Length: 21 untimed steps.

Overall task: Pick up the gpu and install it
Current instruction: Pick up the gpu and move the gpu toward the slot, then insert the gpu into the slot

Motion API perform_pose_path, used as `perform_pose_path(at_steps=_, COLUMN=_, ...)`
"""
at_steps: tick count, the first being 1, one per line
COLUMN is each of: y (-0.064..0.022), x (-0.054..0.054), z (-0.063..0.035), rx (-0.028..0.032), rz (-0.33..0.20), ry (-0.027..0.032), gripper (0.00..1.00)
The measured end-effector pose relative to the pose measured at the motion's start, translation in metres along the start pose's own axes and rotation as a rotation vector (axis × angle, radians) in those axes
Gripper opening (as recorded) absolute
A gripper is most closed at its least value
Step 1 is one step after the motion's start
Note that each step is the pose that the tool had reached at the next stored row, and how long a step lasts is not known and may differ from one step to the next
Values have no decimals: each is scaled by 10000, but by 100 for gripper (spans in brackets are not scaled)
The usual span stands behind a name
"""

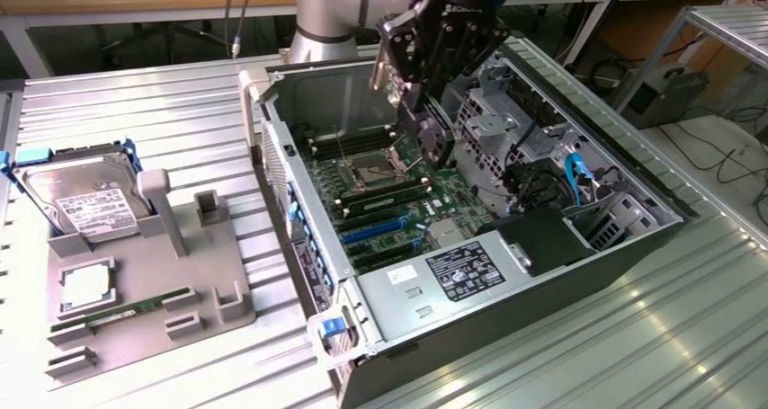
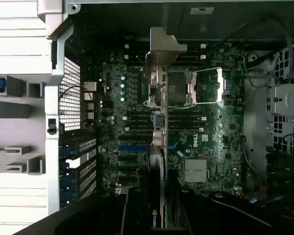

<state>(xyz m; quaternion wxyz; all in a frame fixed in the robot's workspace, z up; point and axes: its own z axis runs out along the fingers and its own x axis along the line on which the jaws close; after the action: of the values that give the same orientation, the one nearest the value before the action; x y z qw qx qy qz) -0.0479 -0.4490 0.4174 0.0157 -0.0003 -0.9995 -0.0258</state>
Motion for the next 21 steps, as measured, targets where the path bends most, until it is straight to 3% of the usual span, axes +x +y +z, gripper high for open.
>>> perform_pose_path(at_steps=3, y=-3, x=-137, z=51, rx=55, rz=-13, ry=1, gripper=26)
perform_pose_path(at_steps=6, y=-6, x=-208, z=103, rx=60, rz=-52, ry=3, gripper=26)
perform_pose_path(at_steps=9, y=-13, x=-213, z=158, rx=65, rz=-131, ry=7, gripper=26)
perform_pose_path(at_steps=21, y=-14, x=-214, z=161, rx=69, rz=-142, ry=12, gripper=26)
